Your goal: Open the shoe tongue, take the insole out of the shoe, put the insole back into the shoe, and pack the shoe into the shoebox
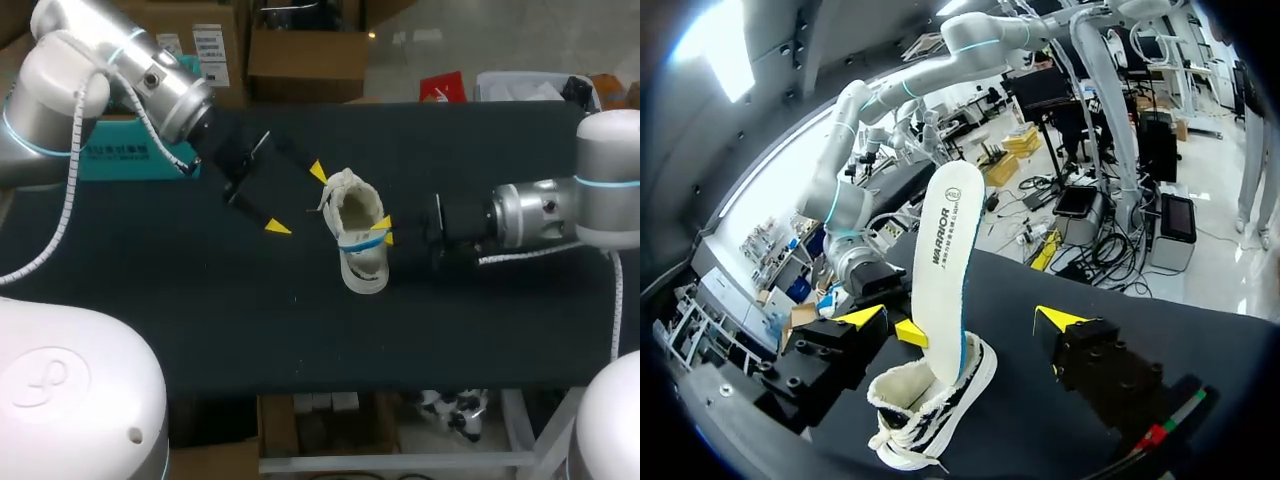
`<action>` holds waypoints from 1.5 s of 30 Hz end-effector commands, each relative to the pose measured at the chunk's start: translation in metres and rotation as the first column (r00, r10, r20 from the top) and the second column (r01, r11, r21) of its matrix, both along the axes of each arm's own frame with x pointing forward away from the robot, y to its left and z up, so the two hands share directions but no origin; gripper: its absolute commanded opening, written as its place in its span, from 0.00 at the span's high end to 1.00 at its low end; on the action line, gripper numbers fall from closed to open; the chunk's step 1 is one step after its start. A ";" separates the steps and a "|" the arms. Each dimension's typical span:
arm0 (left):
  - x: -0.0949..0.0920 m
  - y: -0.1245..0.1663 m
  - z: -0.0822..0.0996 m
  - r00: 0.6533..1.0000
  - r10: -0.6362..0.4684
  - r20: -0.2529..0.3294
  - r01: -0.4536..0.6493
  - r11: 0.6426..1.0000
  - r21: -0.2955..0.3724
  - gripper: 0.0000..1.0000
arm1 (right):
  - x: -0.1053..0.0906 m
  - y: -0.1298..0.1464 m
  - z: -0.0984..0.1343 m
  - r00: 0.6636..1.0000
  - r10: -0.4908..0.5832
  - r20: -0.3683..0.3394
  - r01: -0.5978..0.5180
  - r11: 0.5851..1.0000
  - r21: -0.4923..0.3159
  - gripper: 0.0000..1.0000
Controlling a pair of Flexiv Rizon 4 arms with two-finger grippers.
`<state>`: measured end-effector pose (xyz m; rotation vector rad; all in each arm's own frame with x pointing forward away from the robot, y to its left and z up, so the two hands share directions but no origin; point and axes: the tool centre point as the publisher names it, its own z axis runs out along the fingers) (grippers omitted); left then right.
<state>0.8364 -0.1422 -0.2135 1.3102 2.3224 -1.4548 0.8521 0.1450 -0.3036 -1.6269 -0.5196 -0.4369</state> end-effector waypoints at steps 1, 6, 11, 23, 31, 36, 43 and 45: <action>-0.003 -0.003 -0.009 0.999 0.050 0.016 -0.049 0.997 -0.061 0.00 | -0.007 -0.001 -0.001 0.999 -0.038 0.024 0.037 0.999 0.015 1.00; -0.002 -0.008 -0.017 0.999 0.044 0.025 -0.042 0.996 -0.078 0.00 | -0.007 -0.001 0.003 0.996 -0.056 0.072 0.055 0.998 0.014 1.00; 0.001 -0.015 -0.029 0.999 0.042 0.035 -0.039 0.995 -0.097 0.00 | -0.004 -0.004 0.000 0.993 -0.071 0.095 0.068 0.997 0.035 1.00; 0.012 -0.024 -0.055 0.989 0.102 0.109 -0.080 0.978 -0.194 0.00 | 0.006 -0.008 -0.005 0.986 -0.096 0.134 0.084 0.992 0.095 1.00; 0.018 -0.038 -0.062 0.986 0.109 0.127 -0.075 0.965 -0.252 0.52 | 0.011 -0.006 -0.010 0.985 -0.103 0.137 0.088 0.990 0.107 1.00; 0.021 -0.053 -0.068 0.987 0.095 0.130 -0.060 0.966 -0.252 0.58 | 0.013 -0.006 -0.011 0.985 -0.103 0.139 0.088 0.990 0.110 1.00; 0.029 -0.063 -0.076 0.986 0.101 0.133 -0.065 0.967 -0.247 0.67 | 0.016 -0.003 -0.011 0.986 -0.096 0.134 0.082 0.990 0.111 1.00; 0.030 -0.065 -0.077 0.985 0.104 0.137 -0.068 0.967 -0.244 0.92 | 0.016 -0.003 -0.011 0.987 -0.095 0.132 0.080 0.991 0.110 1.00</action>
